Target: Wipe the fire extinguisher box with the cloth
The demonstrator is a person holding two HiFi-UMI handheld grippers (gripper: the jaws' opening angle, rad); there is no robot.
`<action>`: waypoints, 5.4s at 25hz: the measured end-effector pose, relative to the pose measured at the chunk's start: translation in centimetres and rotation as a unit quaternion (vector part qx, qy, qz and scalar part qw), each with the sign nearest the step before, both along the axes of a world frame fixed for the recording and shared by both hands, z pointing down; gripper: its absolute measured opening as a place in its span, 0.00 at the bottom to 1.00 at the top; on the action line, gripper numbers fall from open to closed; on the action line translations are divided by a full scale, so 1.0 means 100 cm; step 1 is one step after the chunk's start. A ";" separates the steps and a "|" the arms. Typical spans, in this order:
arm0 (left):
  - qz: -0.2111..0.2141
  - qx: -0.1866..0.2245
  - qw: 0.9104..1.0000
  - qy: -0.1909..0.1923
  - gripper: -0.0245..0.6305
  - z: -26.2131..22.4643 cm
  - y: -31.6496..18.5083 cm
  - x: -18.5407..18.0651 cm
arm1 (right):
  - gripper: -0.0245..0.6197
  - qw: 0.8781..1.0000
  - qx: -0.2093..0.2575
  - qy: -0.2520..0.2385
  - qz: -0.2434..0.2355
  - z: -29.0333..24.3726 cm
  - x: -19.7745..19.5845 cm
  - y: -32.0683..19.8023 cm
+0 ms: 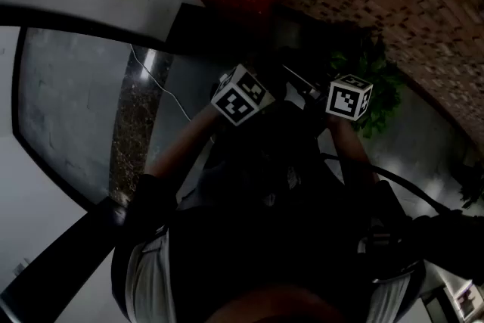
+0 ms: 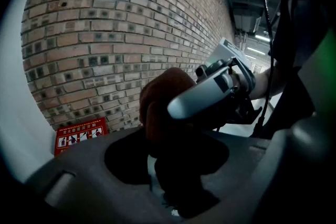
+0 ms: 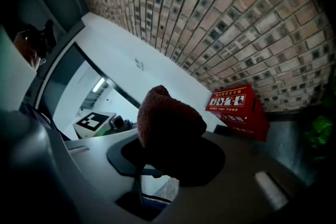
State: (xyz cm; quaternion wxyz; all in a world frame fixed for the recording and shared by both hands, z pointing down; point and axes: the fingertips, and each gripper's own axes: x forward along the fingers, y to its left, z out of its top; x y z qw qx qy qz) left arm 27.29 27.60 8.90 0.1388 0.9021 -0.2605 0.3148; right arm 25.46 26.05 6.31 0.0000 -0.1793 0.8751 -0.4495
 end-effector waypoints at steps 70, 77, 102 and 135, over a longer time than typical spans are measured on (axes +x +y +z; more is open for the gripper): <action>-0.051 -0.257 0.964 -0.057 0.04 0.125 -0.307 -0.220 | 0.24 0.912 -0.191 0.281 0.229 0.274 -0.036 -0.300; -0.077 -0.254 0.963 -0.057 0.04 0.128 -0.323 -0.236 | 0.24 0.897 -0.221 0.323 0.205 0.313 -0.031 -0.301; -0.060 -0.293 0.953 -0.036 0.04 0.156 -0.325 -0.313 | 0.25 0.847 -0.231 0.358 0.319 0.333 -0.035 -0.320; -0.116 -0.303 0.946 -0.014 0.04 0.158 -0.312 -0.362 | 0.25 0.842 -0.181 0.424 0.281 0.334 -0.116 -0.335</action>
